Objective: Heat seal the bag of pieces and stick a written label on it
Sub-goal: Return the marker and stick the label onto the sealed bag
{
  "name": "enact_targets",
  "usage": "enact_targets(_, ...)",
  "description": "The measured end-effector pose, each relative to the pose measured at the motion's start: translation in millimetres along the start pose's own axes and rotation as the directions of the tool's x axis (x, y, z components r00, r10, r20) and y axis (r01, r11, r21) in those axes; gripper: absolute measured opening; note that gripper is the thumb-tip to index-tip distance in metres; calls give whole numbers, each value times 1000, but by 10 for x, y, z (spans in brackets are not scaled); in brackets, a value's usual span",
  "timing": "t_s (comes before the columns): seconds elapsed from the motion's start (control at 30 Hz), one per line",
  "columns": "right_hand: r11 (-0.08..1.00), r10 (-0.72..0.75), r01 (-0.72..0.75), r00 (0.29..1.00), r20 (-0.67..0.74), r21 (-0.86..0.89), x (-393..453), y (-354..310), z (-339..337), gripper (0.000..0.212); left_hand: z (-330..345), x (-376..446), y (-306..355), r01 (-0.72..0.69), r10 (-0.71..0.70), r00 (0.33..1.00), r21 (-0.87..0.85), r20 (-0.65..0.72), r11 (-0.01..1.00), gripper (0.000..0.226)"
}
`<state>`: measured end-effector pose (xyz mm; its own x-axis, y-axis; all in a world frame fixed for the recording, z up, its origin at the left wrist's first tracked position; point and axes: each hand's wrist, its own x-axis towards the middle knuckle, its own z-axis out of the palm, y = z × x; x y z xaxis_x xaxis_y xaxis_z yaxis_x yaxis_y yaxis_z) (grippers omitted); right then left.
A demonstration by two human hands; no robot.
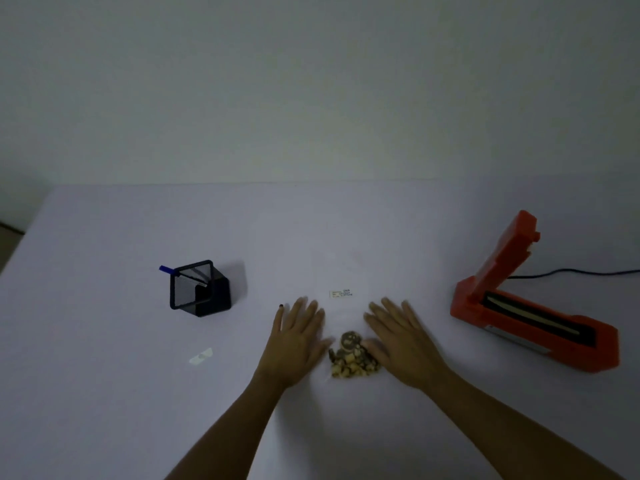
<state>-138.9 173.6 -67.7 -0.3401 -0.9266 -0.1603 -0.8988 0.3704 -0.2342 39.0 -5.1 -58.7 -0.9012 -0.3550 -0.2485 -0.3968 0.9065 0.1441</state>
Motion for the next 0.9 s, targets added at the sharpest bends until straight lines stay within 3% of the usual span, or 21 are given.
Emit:
enact_targets(0.23, 999, 31, -30, 997, -64, 10, 963, -27, -188, 69, -189, 686, -497, 117, -117, 993, 35, -15, 992, 75)
enact_targets(0.33, 998, 64, -63, 995, -80, 11, 1253, -3, -198, 64, -286, 916, -602, 141, -141, 989, -1, -38, 990, 87)
enact_targets(0.43, 997, 77, -77, 994, -78, 3, 1411, 16, -200, 57, -331, 1041, -668, 152, -152, 988, -16, -21, 988, 84)
enact_targets(0.73, 997, 61, -65, 992, -108, -32, 1276, -123, -364, 60, -460, 956, -509, 157, -158, 987, -13, -40, 987, 80)
enact_targets(0.9, 997, 6, -12, 996, -90, -70, 897, -252, -507, 55, -576, 702, -312, 114, -117, 991, -47, -62, 992, 103)
